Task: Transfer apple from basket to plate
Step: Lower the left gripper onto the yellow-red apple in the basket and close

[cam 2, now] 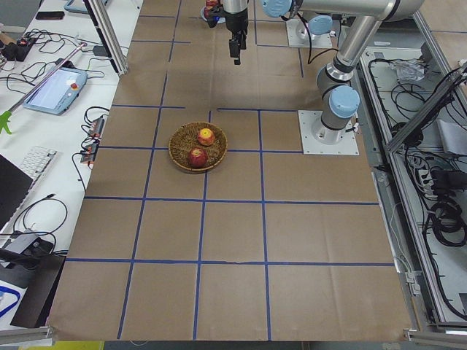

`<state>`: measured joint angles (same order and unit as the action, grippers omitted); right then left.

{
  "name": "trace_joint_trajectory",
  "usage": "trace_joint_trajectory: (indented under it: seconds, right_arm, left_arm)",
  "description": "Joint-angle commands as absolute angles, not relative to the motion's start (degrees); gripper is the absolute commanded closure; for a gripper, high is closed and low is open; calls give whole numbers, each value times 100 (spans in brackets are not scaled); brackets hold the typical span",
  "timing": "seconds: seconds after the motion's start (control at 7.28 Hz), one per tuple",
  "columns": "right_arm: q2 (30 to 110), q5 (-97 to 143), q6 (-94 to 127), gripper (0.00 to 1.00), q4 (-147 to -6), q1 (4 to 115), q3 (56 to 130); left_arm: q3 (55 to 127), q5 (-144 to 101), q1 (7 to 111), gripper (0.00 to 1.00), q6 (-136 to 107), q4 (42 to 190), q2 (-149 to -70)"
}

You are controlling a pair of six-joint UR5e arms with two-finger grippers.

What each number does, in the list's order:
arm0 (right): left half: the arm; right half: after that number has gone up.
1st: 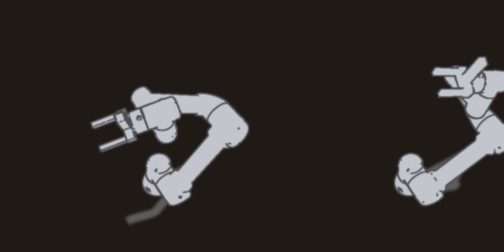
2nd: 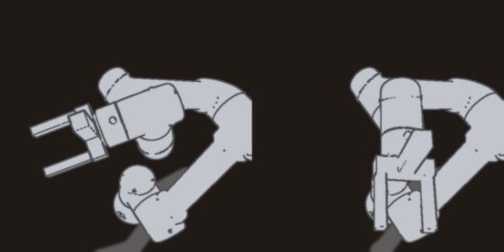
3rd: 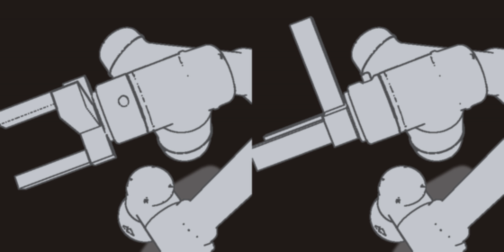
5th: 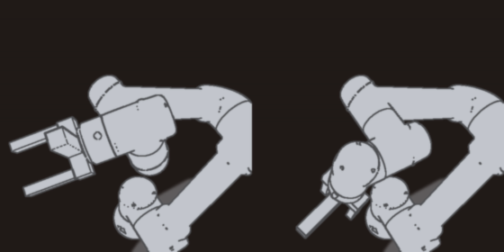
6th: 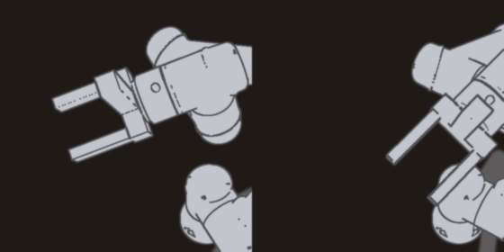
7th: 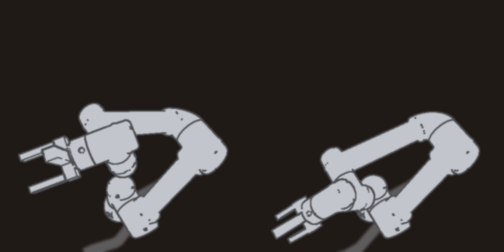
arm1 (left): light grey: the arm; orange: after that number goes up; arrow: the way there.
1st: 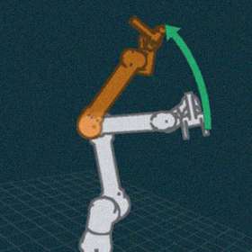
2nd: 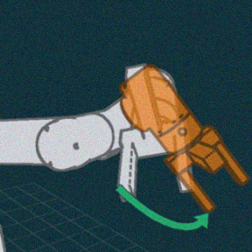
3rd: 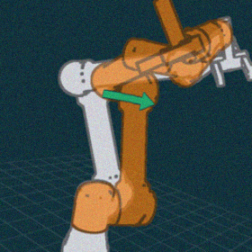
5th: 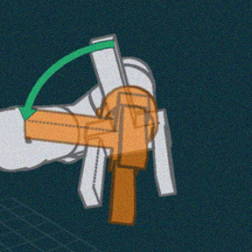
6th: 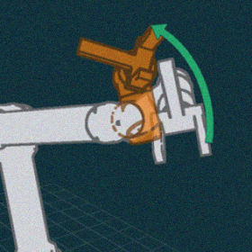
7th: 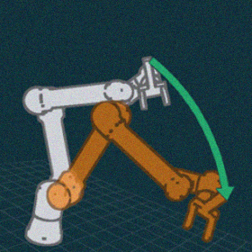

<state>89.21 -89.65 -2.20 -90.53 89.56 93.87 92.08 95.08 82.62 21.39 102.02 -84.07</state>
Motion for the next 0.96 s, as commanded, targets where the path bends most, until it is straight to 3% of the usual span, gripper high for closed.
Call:
trace_joint_trajectory:
  seconds: [0.0, 0.41, 0.82]
  right_arm:
    - [8921, -8965, -220, 0, -9053, 8956, 9387]
    - [8930, -8965, -220, 0, -9053, 8956, 9387]
    - [8930, -8965, -211, 0, -9053, 8956, 9387]
  left_arm:
    - [9709, 9475, 7640, 1, 2435, 10064, -8367]
    - [10185, 9039, 7225, 2, 3284, 8435, -8918]
    - [10116, 8851, 7014, 7, 4716, 7361, -9964]
